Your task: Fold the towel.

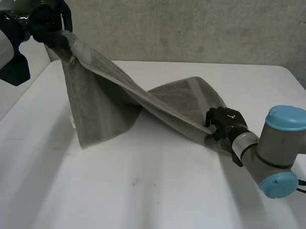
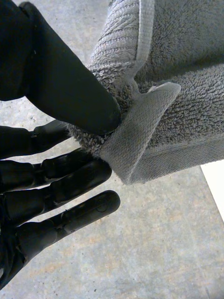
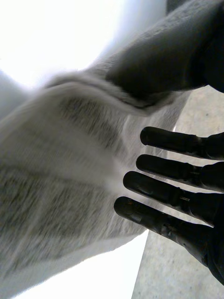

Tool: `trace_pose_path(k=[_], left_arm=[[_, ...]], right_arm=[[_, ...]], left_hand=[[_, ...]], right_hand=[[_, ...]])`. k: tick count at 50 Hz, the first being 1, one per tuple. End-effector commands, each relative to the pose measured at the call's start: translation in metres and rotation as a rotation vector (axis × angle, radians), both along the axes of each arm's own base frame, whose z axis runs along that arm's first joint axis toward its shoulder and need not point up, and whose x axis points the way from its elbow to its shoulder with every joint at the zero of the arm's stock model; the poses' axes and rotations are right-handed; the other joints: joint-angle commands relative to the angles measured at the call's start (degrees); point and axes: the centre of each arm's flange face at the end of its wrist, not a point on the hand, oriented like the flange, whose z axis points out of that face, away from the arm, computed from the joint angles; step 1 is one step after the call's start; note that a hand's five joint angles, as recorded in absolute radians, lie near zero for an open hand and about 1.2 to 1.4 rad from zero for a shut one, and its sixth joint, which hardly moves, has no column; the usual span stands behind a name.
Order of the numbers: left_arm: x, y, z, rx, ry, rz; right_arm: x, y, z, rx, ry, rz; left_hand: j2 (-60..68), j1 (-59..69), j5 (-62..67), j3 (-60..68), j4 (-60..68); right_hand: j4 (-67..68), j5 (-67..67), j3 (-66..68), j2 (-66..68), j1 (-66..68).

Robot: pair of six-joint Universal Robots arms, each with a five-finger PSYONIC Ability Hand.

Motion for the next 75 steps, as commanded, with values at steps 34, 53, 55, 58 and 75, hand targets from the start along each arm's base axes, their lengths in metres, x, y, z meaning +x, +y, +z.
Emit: trace_pose_path(k=[34, 53, 55, 58, 75], left_arm=[[0.026, 0.0, -0.044, 0.22, -0.057, 0.08], [0.021, -0.004, -0.113, 0.458, -0.152, 0.055], [0.019, -0.011, -0.121, 0.469, -0.168, 0.047], [0.012, -0.033, -0.127, 0.435, -0.179, 0.05], [-0.022, -0.104, 0.086, -0.575, 0.302, 0.059]], right_arm=[[-0.081, 0.048, 0.256, -0.515, 0.246, -0.018], [-0.082, 0.007, 0.14, 0.008, 0.674, 0.147], [-0.08, -0.002, 0.132, 0.011, 0.686, 0.14], [-0.074, -0.025, 0.127, -0.06, 0.69, 0.116], [-0.025, -0.064, 0.322, -1.05, 0.15, -0.188]], left_hand=[[10.2, 11.8, 11.4, 10.2, 10.2], [10.2, 11.8, 11.4, 10.2, 10.2], [10.2, 11.8, 11.4, 10.2, 10.2], [10.2, 11.8, 11.4, 10.2, 10.2], [10.2, 11.8, 11.4, 10.2, 10.2]], right_hand=[[34.7, 34.8, 34.6, 34.7, 34.8], [34.7, 34.8, 34.6, 34.7, 34.8], [34.7, 34.8, 34.6, 34.7, 34.8], [34.7, 34.8, 34.6, 34.7, 34.8], [34.7, 34.8, 34.6, 34.7, 34.8]])
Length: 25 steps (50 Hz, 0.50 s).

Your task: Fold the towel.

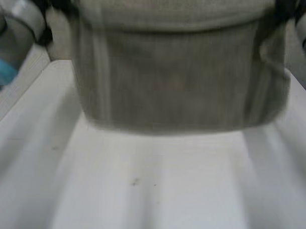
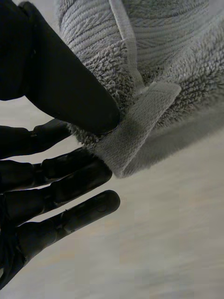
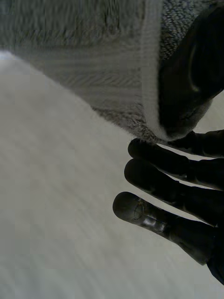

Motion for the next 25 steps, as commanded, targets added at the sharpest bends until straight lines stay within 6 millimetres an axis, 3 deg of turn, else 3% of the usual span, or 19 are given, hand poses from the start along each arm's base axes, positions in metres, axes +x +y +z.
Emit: trace_pose_path(k=[1, 4, 7, 9, 10, 11, 12, 13, 14, 15, 16, 17, 18, 19, 20, 21, 22, 24, 25], left_arm=[[0.009, 0.005, 0.081, -0.344, 0.219, 0.011], [0.012, 0.003, 0.07, -0.3, 0.21, 0.028], [0.018, -0.003, 0.036, -0.167, 0.172, 0.052], [0.027, -0.004, -0.002, -0.041, 0.132, 0.079], [0.027, -0.004, -0.002, -0.041, 0.132, 0.079], [0.034, -0.006, -0.023, 0.018, 0.114, 0.096], [0.034, -0.006, -0.024, 0.019, 0.114, 0.096], [0.039, -0.006, -0.042, 0.065, 0.102, 0.108], [0.041, -0.005, -0.06, 0.108, 0.09, 0.114], [0.041, -0.005, -0.06, 0.108, 0.09, 0.114], [0.042, -0.003, -0.078, 0.149, 0.08, 0.116], [0.042, 0.0, -0.097, 0.195, 0.068, 0.119], [0.042, 0.0, -0.097, 0.196, 0.068, 0.119], [0.043, 0.004, -0.116, 0.242, 0.053, 0.119], [0.043, 0.005, -0.116, 0.243, 0.053, 0.119], [0.043, 0.009, -0.134, 0.287, 0.041, 0.117], [0.044, 0.013, -0.152, 0.333, 0.028, 0.115], [0.044, 0.017, -0.169, 0.377, 0.014, 0.111], [0.044, 0.022, -0.181, 0.412, -0.005, 0.111]], right_arm=[[0.007, 0.027, 0.069, -0.269, -0.189, 0.087], [0.007, 0.038, 0.057, -0.207, -0.175, 0.101], [0.008, 0.044, 0.031, -0.11, -0.15, 0.11], [0.009, 0.047, 0.014, -0.058, -0.13, 0.123], [0.01, 0.048, -0.003, -0.015, -0.107, 0.14], [0.011, 0.049, -0.02, 0.029, -0.081, 0.161], [0.011, 0.049, -0.02, 0.03, -0.081, 0.161], [0.012, 0.05, -0.038, 0.079, -0.057, 0.184], [0.012, 0.05, -0.038, 0.08, -0.057, 0.184], [0.014, 0.052, -0.056, 0.126, -0.035, 0.205], [0.015, 0.053, -0.078, 0.182, -0.014, 0.222], [0.016, 0.053, -0.078, 0.182, -0.013, 0.222], [0.017, 0.052, -0.105, 0.246, 0.012, 0.233], [0.017, 0.051, -0.132, 0.31, 0.035, 0.237], [0.017, 0.051, -0.132, 0.311, 0.036, 0.237], [0.017, 0.051, -0.156, 0.364, 0.059, 0.232], [0.017, 0.051, -0.156, 0.365, 0.059, 0.232], [0.016, 0.053, -0.199, 0.469, 0.09, 0.229], [0.016, 0.053, -0.199, 0.469, 0.091, 0.229]], left_hand=[[10.2, 11.8, 11.4, 10.2, 10.2], [10.2, 11.8, 11.4, 10.2, 10.2], [10.2, 11.8, 11.4, 10.2, 10.2], [10.2, 11.8, 11.4, 10.2, 10.2], [10.2, 11.8, 11.4, 10.2, 10.2], [10.2, 11.8, 11.4, 10.2, 10.2], [10.2, 11.8, 11.4, 10.2, 10.2], [10.2, 11.8, 11.4, 10.2, 10.2], [10.2, 11.8, 11.4, 10.2, 10.2], [10.2, 11.8, 11.4, 10.2, 10.2], [10.2, 11.8, 11.4, 10.2, 10.2], [10.2, 11.8, 11.4, 10.2, 10.2], [10.2, 11.8, 11.4, 10.2, 10.2], [10.2, 11.8, 11.4, 10.2, 10.2], [10.2, 11.8, 11.4, 10.2, 10.2], [10.2, 11.8, 11.4, 10.2, 10.2], [10.2, 11.8, 11.4, 10.2, 10.2], [10.2, 11.8, 11.4, 10.2, 10.2], [10.2, 11.8, 11.4, 10.2, 10.2]], right_hand=[[3.0, 2.7, 3.1, 3.2, 2.8], [3.0, 2.7, 3.1, 3.2, 2.8], [3.0, 2.7, 3.1, 3.2, 2.8], [3.0, 2.7, 3.1, 3.2, 2.8], [3.0, 2.7, 3.1, 3.2, 2.8], [3.0, 2.7, 3.1, 3.2, 2.8], [3.0, 2.7, 3.1, 3.2, 2.8], [3.0, 2.7, 3.1, 3.2, 2.8], [3.0, 2.7, 3.1, 3.2, 2.8], [3.0, 2.7, 3.1, 3.2, 2.8], [3.0, 2.7, 3.1, 3.2, 2.8], [3.0, 2.7, 3.1, 3.2, 2.8], [3.0, 2.7, 3.1, 3.2, 2.8], [3.0, 2.7, 3.1, 3.2, 2.8], [3.0, 2.7, 3.1, 3.2, 2.8], [3.0, 2.7, 3.1, 3.2, 2.8], [3.0, 2.7, 3.1, 3.2, 2.8], [3.0, 2.7, 3.1, 3.2, 2.8], [3.0, 2.7, 3.1, 3.2, 2.8]])
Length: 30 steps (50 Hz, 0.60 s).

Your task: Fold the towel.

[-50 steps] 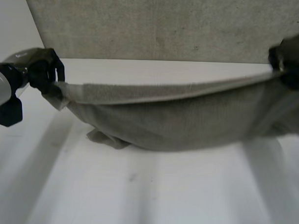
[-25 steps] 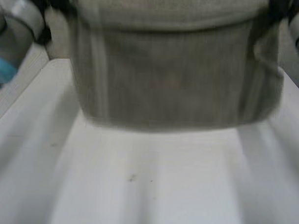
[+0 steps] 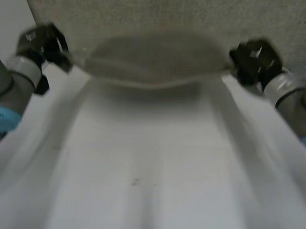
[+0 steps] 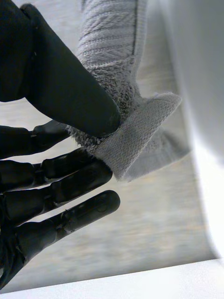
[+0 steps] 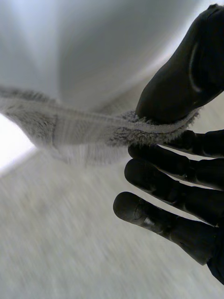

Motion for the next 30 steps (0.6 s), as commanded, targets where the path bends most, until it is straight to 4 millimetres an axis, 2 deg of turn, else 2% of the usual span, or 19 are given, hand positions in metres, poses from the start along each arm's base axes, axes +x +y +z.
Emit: trace_pose_path(k=[1, 2, 7, 9, 11, 12, 13, 16, 18, 20, 30], left_arm=[[0.002, 0.02, -0.076, 0.195, -0.051, -0.02], [0.002, 0.023, -0.084, 0.218, -0.071, -0.02], [0.009, 0.032, -0.094, 0.253, -0.126, -0.009], [0.015, 0.032, -0.094, 0.257, -0.13, 0.006], [0.023, 0.033, -0.08, 0.227, -0.123, 0.029], [0.023, 0.033, -0.08, 0.227, -0.123, 0.029], [0.025, 0.034, -0.075, 0.216, -0.118, 0.034], [0.026, 0.037, -0.066, 0.195, -0.112, 0.037], [0.027, 0.037, -0.065, 0.191, -0.11, 0.04], [0.028, 0.037, -0.063, 0.187, -0.106, 0.042], [0.026, 0.039, -0.063, 0.189, -0.104, 0.039]], right_arm=[[0.0, 0.003, -0.106, 0.242, 0.112, 0.014], [-0.001, 0.004, -0.12, 0.278, 0.122, 0.009], [-0.004, 0.007, -0.136, 0.335, 0.121, 0.002], [-0.005, 0.009, -0.136, 0.34, 0.122, 0.0], [-0.007, 0.009, -0.134, 0.341, 0.12, -0.006], [-0.011, 0.009, -0.132, 0.339, 0.118, -0.02], [-0.015, 0.008, -0.13, 0.342, 0.111, -0.039], [-0.019, 0.007, -0.129, 0.35, 0.098, -0.064], [-0.029, 0.003, -0.13, 0.386, 0.049, -0.126], [-0.034, 0.002, -0.13, 0.399, 0.024, -0.156], [-0.051, -0.009, -0.128, 0.419, -0.038, -0.225]], left_hand=[[10.2, 11.5, 11.1, 10.2, 10.1], [10.2, 11.5, 11.1, 10.2, 10.1], [10.2, 11.5, 11.1, 10.2, 10.1], [10.2, 11.5, 11.1, 10.2, 10.1], [10.2, 11.5, 11.1, 10.2, 10.1], [10.2, 11.5, 11.1, 10.2, 10.1], [10.2, 11.5, 11.1, 10.2, 10.1], [10.2, 11.5, 11.1, 10.2, 10.1], [10.2, 11.5, 11.1, 10.2, 10.1], [10.2, 11.5, 11.1, 10.2, 10.1], [10.2, 11.5, 11.1, 10.2, 10.1]], right_hand=[[2.7, 2.2, 3.1, 3.2, 2.8], [2.7, 2.2, 3.1, 3.2, 2.8], [2.7, 2.2, 3.1, 3.2, 2.8], [2.7, 2.2, 3.1, 3.2, 2.8], [2.7, 2.2, 3.1, 3.2, 2.8], [1.8, 1.3, 2.1, 2.3, 1.9], [-5.9, -6.4, -5.5, -5.4, -5.8], [-12.0, -12.5, -11.7, -11.5, -11.9], [-26.2, -26.8, -25.9, -25.7, -26.2], [-29.0, -29.5, -28.6, -28.5, -28.9], [-27.1, -27.7, -26.8, -26.6, -27.1]])
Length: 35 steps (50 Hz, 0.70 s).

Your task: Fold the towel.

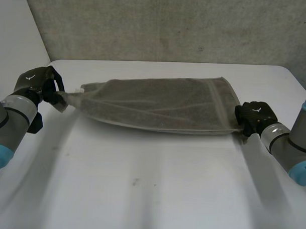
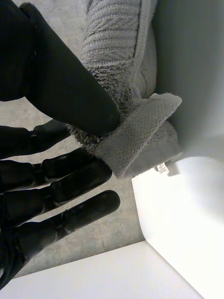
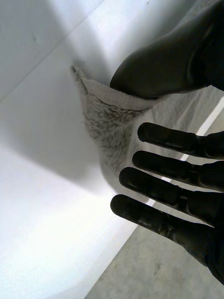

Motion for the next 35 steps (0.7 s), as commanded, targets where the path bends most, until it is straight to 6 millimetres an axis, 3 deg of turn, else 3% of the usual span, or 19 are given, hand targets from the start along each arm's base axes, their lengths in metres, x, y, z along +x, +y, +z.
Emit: trace_pose_path(k=[1, 2, 4, 6, 8, 12, 13, 15, 19, 21, 22, 27, 29, 32, 35], left_arm=[[-0.002, 0.002, -0.003, 0.011, 0.004, -0.003], [-0.001, 0.003, -0.005, 0.02, 0.006, -0.003], [-0.001, 0.004, -0.007, 0.027, 0.007, -0.003], [-0.001, 0.004, -0.009, 0.032, 0.008, -0.004], [-0.002, 0.005, -0.009, 0.036, 0.005, -0.004], [-0.001, 0.011, -0.012, 0.077, -0.005, -0.005], [0.0, 0.016, -0.015, 0.12, -0.016, -0.006], [0.001, 0.024, -0.013, 0.16, -0.024, -0.006], [0.007, 0.052, -0.004, 0.292, -0.063, -0.005], [0.011, 0.062, -0.004, 0.347, -0.079, -0.001], [0.011, 0.062, -0.004, 0.347, -0.079, -0.001], [0.019, 0.111, 0.003, 0.491, -0.148, -0.052], [0.02, 0.121, 0.005, 0.494, -0.165, -0.073], [0.024, 0.131, 0.009, 0.474, -0.196, -0.095], [0.03, 0.132, 0.01, 0.453, -0.228, -0.09]], right_arm=[[-0.012, -0.007, -0.001, 0.011, -0.026, -0.043], [-0.012, -0.007, -0.001, 0.011, -0.026, -0.043], [-0.014, -0.008, -0.001, 0.018, -0.035, -0.048], [-0.014, -0.008, 0.0, 0.022, -0.045, -0.052], [-0.017, -0.009, 0.003, 0.017, -0.054, -0.061], [-0.02, -0.002, 0.034, -0.032, -0.043, -0.059], [-0.02, -0.002, 0.034, -0.032, -0.043, -0.059], [-0.021, 0.011, 0.054, -0.048, -0.002, -0.041], [-0.024, 0.033, 0.067, -0.018, 0.09, -0.01], [-0.03, 0.056, 0.082, 0.007, 0.207, 0.039], [-0.03, 0.056, 0.082, 0.007, 0.207, 0.039], [-0.052, 0.086, 0.095, 0.1, 0.36, 0.059], [-0.063, 0.106, 0.108, 0.156, 0.424, 0.07], [-0.075, 0.115, 0.114, 0.213, 0.461, 0.07], [-0.083, 0.112, 0.116, 0.21, 0.487, 0.078]], left_hand=[[10.2, 11.5, 11.1, 10.2, 10.1], [10.2, 11.5, 11.1, 10.2, 10.1], [10.2, 11.5, 11.1, 10.2, 10.1], [10.2, 11.5, 11.1, 10.2, 10.1], [10.2, 11.5, 11.1, 10.2, 10.1], [10.2, 11.5, 11.1, 10.2, 10.1], [10.2, 11.5, 11.1, 10.2, 10.1], [10.2, 11.5, 11.1, 10.2, 10.1], [10.2, 11.5, 11.1, 10.2, 10.1], [10.2, 11.5, 11.1, 10.2, 10.1], [10.2, 11.5, 11.1, 10.2, 10.1], [10.2, 11.5, 11.1, 10.2, 10.1], [10.2, 11.5, 11.1, 10.2, 10.1], [10.2, 11.5, 11.1, 10.2, 10.1], [10.2, 11.5, 11.1, 10.2, 10.1]], right_hand=[[3.5, 4.8, 3.9, 3.5, 4.5], [3.6, 4.8, 3.9, 3.5, 4.6], [24.3, 25.6, 24.7, 24.2, 25.3], [30.4, 31.6, 30.7, 30.3, 31.4], [30.4, 31.7, 30.8, 30.4, 31.4], [30.4, 31.7, 30.8, 30.4, 31.4], [30.4, 31.7, 30.8, 30.4, 31.4], [30.4, 31.7, 30.8, 30.4, 31.4], [30.4, 31.7, 30.8, 30.4, 31.4], [30.4, 31.7, 30.8, 30.4, 31.4], [30.4, 31.7, 30.8, 30.4, 31.4], [30.4, 31.7, 30.8, 30.4, 31.4], [30.4, 31.7, 30.8, 30.4, 31.4], [30.4, 31.7, 30.8, 30.4, 31.4], [30.4, 31.7, 30.8, 30.4, 31.4]])
